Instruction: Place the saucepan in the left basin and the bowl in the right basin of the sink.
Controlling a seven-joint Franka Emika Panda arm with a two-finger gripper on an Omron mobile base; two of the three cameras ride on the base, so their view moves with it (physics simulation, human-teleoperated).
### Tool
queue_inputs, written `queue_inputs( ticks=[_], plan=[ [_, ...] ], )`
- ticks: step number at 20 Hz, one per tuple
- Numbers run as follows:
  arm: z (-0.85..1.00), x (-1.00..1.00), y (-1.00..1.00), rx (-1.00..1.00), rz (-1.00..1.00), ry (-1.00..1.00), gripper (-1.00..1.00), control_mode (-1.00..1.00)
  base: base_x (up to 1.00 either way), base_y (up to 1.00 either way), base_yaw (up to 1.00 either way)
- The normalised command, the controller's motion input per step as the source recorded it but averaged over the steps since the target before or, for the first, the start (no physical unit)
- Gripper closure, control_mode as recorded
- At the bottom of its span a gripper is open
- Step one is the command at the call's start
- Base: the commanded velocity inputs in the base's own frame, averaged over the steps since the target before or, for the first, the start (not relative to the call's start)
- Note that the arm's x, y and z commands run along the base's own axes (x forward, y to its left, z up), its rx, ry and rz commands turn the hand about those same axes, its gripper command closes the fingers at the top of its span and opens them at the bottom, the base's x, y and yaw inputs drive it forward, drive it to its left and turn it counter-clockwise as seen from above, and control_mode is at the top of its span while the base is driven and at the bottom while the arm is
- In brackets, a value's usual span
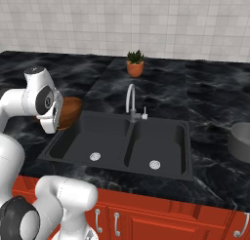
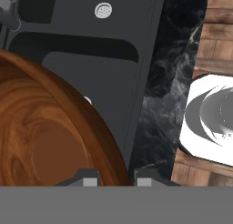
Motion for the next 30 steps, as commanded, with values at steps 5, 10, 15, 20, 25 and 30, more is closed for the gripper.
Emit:
queue_inputs(
  ticks=[5, 10, 15, 20, 25, 30],
  plan=[
    [0.11, -0.34, -0.30, 0.14, -0.17, 0.10, 1.00, -1.00, 0.00, 0.00, 0.00],
    [0.07, -0.33, -0.28, 0.07, -0.15, 0.08, 1.00, -1.00, 0.00, 0.00, 0.00],
    [0.03, -0.34, -0.18, 0.02, -0.13, 0.12, 1.00, -1.00, 0.00, 0.00, 0.00],
    [0.04, -0.35, -0.18, 0.00, -0.10, 0.11, 1.00, -1.00, 0.00, 0.00, 0.00],
    [0.05, -0.33, -0.22, 0.00, -0.09, 0.11, 1.00, -1.00, 0.00, 0.00, 0.00],
    [0.07, -0.24, -0.32, 0.00, -0.06, 0.11, 1.00, -1.00, 0.00, 0.00, 0.00]
  ],
)
